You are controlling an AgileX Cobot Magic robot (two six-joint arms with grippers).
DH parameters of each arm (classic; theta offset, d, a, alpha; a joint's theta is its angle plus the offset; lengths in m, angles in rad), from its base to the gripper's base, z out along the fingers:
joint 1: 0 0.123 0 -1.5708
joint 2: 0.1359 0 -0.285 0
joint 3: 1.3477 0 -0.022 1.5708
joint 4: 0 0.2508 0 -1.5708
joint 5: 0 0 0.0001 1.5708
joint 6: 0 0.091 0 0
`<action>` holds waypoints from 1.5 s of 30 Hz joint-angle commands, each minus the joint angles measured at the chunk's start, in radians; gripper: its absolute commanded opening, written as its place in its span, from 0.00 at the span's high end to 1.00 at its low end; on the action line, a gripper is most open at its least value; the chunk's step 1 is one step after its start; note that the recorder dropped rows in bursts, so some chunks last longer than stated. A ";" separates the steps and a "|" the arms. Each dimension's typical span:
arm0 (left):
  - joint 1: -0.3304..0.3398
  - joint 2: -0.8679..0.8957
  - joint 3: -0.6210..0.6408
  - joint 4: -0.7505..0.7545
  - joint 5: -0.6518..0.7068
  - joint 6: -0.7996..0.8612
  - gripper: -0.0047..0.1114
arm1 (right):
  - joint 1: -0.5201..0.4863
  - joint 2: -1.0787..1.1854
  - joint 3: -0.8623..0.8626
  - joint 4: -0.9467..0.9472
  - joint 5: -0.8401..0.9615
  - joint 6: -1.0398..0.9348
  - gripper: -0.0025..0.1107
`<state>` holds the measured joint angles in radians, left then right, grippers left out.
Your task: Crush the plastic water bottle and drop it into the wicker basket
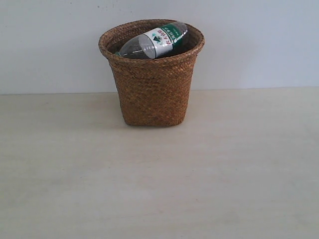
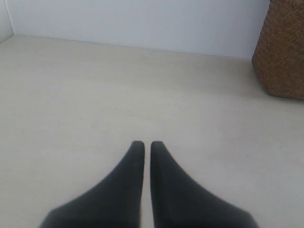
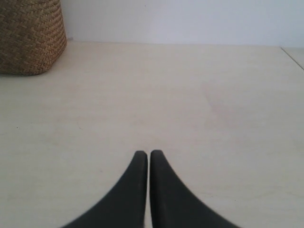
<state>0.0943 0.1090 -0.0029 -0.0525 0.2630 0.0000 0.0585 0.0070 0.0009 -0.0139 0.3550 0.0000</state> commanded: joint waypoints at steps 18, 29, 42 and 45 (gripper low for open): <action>0.003 -0.002 0.003 -0.010 0.003 0.000 0.93 | -0.008 -0.007 -0.001 0.004 -0.007 0.000 0.98; 0.003 -0.002 0.003 -0.010 0.003 0.000 0.93 | -0.008 -0.007 -0.001 0.004 -0.019 0.000 0.98; 0.003 -0.002 0.003 -0.010 0.003 0.000 0.93 | -0.008 -0.007 -0.001 0.004 -0.019 0.000 0.98; 0.003 -0.002 0.003 -0.010 0.003 0.000 0.93 | -0.008 -0.007 -0.001 0.004 -0.019 0.000 0.98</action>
<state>0.0943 0.1090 -0.0029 -0.0525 0.2630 0.0000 0.0585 0.0070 0.0009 -0.0098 0.3466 0.0000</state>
